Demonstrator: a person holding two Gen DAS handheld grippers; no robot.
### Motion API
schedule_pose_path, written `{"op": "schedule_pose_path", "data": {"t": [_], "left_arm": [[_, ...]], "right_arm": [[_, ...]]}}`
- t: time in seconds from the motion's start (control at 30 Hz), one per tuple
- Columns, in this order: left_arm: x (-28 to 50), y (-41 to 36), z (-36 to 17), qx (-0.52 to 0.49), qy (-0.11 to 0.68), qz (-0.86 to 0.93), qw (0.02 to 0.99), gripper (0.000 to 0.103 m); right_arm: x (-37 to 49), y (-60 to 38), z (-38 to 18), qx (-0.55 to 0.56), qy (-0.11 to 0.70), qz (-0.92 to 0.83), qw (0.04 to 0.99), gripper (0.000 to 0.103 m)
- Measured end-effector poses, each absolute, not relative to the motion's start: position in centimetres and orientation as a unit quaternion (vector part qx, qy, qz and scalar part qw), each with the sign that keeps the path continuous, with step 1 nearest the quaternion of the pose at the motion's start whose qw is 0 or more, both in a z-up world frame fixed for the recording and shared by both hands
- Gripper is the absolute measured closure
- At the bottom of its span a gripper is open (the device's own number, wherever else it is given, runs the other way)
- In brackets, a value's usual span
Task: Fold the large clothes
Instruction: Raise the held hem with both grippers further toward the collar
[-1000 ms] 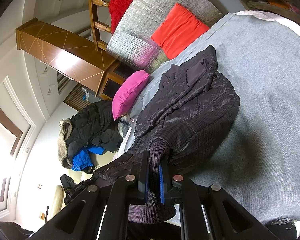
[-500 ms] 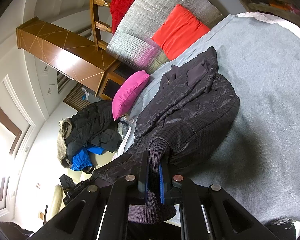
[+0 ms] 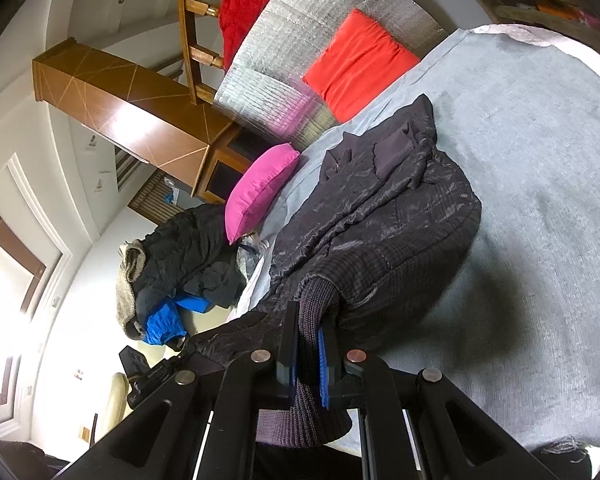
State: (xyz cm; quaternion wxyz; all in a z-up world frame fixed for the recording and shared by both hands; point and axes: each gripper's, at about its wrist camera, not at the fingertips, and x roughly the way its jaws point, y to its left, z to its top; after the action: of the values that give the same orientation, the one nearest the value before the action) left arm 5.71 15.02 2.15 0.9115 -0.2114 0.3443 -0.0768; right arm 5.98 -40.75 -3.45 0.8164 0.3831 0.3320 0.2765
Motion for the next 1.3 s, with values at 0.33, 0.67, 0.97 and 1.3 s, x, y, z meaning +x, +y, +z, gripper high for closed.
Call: {"op": "schedule_pose_path", "data": {"t": [0.33, 0.67, 0.97, 1.3], "left_arm": [[7.9, 14.7, 3.8, -0.197, 0.324, -0.091, 0.921, 0.088], [10.1, 14.6, 5.0, -0.187, 0.304, -0.104, 0.928, 0.088], [12.6, 13.9, 6.8, -0.167, 0.283, -0.117, 0.937, 0.088], [14.6, 13.3, 9.1, -0.143, 0.258, -0.123, 0.947, 0.088]], "right_arm": [[7.9, -40.8, -1.8, 0.375, 0.323, 0.283, 0.822, 0.094], [10.7, -40.7, -0.4, 0.373, 0.311, 0.289, 0.825, 0.094], [13.8, -40.8, 1.2, 0.369, 0.299, 0.289, 0.831, 0.095], [17.0, -41.2, 3.1, 0.359, 0.285, 0.289, 0.840, 0.095]]}}
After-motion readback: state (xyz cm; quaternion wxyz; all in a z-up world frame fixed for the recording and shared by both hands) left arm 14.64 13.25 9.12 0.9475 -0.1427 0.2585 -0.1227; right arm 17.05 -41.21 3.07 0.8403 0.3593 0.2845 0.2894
